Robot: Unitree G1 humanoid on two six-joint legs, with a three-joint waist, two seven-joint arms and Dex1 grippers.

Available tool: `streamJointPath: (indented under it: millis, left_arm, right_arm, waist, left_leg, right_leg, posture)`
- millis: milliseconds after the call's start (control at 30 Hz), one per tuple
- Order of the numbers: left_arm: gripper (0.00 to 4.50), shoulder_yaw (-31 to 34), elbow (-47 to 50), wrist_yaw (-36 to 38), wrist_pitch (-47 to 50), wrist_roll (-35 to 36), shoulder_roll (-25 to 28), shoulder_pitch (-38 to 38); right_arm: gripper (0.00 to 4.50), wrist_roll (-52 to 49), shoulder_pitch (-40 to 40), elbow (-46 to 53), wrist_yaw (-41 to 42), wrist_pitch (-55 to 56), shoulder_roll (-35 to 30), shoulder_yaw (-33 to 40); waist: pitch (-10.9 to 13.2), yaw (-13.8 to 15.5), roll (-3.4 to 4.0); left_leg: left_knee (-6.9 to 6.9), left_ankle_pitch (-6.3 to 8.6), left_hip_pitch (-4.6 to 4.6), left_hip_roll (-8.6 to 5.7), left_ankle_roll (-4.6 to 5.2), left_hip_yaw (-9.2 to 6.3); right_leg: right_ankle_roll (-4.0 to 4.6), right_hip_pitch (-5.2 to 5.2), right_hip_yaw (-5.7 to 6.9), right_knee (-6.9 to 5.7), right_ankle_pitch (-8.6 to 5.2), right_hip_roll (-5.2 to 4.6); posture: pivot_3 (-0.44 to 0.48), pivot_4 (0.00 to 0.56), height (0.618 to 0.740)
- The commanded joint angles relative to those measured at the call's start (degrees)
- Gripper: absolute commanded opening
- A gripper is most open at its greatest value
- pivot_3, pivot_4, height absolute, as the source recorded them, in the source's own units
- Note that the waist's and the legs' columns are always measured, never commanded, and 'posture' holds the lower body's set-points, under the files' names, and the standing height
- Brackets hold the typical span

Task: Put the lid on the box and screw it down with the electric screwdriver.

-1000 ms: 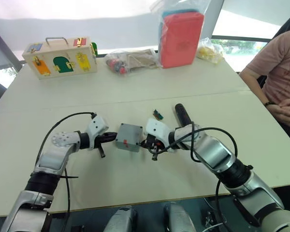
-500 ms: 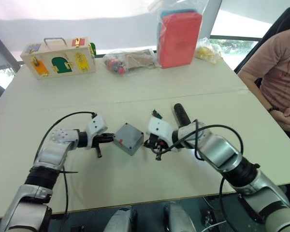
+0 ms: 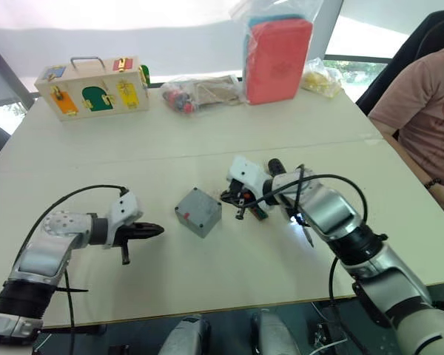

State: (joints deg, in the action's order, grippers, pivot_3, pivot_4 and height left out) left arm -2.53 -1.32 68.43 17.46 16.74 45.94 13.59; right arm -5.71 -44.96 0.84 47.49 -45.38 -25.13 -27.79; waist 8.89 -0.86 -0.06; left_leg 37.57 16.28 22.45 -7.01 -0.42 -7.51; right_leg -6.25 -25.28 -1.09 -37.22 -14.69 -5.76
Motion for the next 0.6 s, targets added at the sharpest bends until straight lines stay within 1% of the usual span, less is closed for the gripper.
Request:
streamJointPath:
  millis: [33, 200, 600]
  left_arm:
    - [0.0, 0.91, 3.52, -1.18, 1.79, 1.57, -0.67, -0.19]
    - [0.0, 0.38, 2.58, -2.42, 2.15, 1.04, -2.5, 1.96]
    - [0.0, -0.53, -0.49, -2.45, 1.71, 0.5, -4.18, 6.45]
  right_arm:
    - [0.12, 0.51, -1.39, -1.02, 0.12, 1.94, 2.56, -0.26]
    - [0.12, 0.91, 0.66, 0.19, 0.95, 1.19, 3.87, -1.53]
    - [0.12, 0.89, 3.62, 5.67, 1.21, -2.33, 2.47, -1.77]
  waist:
    - [0.0, -0.12, 0.0]
    - [0.0, -0.16, 0.0]
    - [0.0, -0.16, -0.01]
  left_leg:
    - [0.0, 0.0, 0.0, 0.0, 0.0, 0.0]
    - [0.0, 0.0, 0.0, 0.01, 0.0, -0.01]
    - [0.02, 0.0, 0.0, 0.01, 0.0, -0.01]
  right_leg:
    - [0.0, 0.0, 0.0, 0.0, 0.0, 0.01]
    - [0.0, -0.02, 0.01, 0.0, 0.0, 0.02]
    - [0.0, -0.01, 0.03, -0.01, 0.0, 0.09]
  posture:
    - [0.0, 0.15, 0.74]
    - [0.0, 0.15, 0.74]
    - [0.0, 0.15, 0.74]
